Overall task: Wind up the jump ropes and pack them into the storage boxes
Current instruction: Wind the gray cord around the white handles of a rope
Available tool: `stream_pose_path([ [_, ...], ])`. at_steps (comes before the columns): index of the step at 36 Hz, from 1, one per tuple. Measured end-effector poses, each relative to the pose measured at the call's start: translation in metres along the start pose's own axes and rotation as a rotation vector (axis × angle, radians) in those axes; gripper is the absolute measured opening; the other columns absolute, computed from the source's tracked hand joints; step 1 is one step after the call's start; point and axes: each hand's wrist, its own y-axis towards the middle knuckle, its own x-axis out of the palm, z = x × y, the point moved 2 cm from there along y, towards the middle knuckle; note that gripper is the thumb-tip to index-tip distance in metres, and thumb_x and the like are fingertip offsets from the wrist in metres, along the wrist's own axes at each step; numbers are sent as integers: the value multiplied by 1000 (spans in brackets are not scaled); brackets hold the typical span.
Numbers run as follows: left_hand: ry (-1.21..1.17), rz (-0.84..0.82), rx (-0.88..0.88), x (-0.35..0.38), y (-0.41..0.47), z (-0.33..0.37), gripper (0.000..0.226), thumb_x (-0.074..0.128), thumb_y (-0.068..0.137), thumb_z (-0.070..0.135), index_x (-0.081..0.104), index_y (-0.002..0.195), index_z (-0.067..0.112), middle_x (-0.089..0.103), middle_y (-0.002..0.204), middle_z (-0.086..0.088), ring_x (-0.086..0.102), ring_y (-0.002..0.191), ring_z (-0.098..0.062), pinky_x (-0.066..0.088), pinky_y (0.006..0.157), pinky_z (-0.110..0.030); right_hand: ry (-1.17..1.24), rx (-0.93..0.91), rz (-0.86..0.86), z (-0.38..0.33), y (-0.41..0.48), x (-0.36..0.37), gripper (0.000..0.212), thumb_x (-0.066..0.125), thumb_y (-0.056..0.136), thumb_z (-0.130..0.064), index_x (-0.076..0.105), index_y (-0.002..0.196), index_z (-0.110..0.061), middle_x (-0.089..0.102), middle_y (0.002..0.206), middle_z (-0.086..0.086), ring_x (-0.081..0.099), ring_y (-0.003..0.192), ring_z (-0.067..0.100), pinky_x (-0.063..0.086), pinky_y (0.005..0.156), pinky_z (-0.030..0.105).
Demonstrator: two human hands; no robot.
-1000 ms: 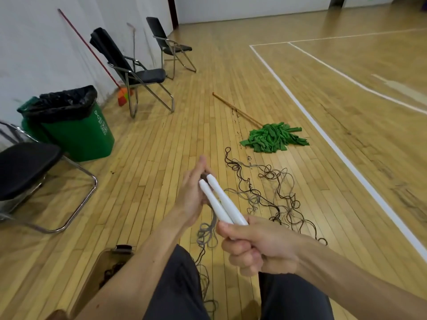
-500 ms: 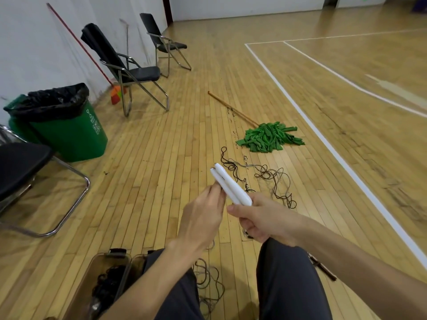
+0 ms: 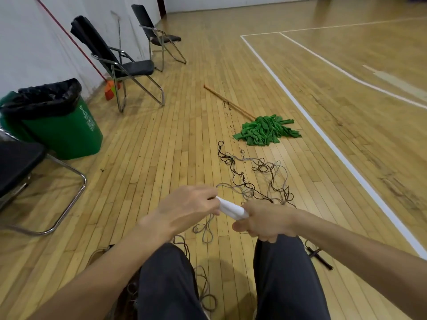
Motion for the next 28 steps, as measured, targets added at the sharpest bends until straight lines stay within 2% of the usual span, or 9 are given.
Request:
stream_pose_path([
  [5,-150,1,58,0,1,-6,41,93,62,35,58,63,14,49,60,4,37,49,-9,25,42,-18,-117,-1,-73,-1,-4,1,15,60,101,-26,53,100,-14,44,66,0,35,45,9,33,43,21],
  [10,-270,-55,-7,0,-2,-16,51,67,68,66,57,64,17,47,61,11,31,51,-3,22,42,-13,-275,-44,-105,-1,-9,2,19,58,102,-27,49,88,-17,45,66,2,38,46,12,36,45,23],
  [12,-306,-114,-56,-2,0,-16,54,66,64,72,56,65,18,43,62,16,33,52,-1,19,45,-8,-376,-69,-99,0,-11,2,21,57,102,-29,49,86,-16,48,69,5,42,51,18,37,47,26],
  [14,-356,-283,-149,-6,3,-13,55,77,60,69,56,69,20,42,64,17,35,57,0,26,49,-14,-477,-104,-89,1,-12,3,21,57,101,-33,50,89,-17,51,76,5,46,62,21,38,55,31],
  [16,-468,-475,-272,-7,6,-11,53,86,57,63,58,70,19,47,64,16,41,61,1,31,54,-16,-524,-156,-102,2,-14,4,21,56,101,-34,51,90,-18,50,75,1,46,64,18,37,59,33],
  [18,-649,-561,-349,-10,9,-11,51,92,55,55,61,68,16,49,59,12,44,57,1,32,53,-17,-527,-213,-124,3,-15,6,23,56,102,-34,51,88,-17,49,72,-1,44,61,16,37,58,32],
  [21,-866,-665,-361,-16,12,-9,46,96,58,40,62,69,12,51,58,5,41,52,-4,34,51,-21,-537,-298,-136,2,-17,10,24,56,102,-34,51,90,-14,49,72,-1,42,60,14,37,56,30],
  [25,-1093,-703,-331,-26,15,-8,35,94,65,22,61,70,16,55,60,2,46,55,-13,34,51,-23,-523,-390,-127,-2,-23,10,23,55,103,-35,51,92,-15,49,72,-3,41,58,11,37,55,27],
  [28,-1261,-627,-298,-31,15,-9,30,90,68,25,60,68,20,56,60,0,48,55,-19,35,52,-31,-476,-472,-97,-5,-30,7,21,55,103,-34,49,89,-20,47,70,-7,41,56,9,37,55,25],
])
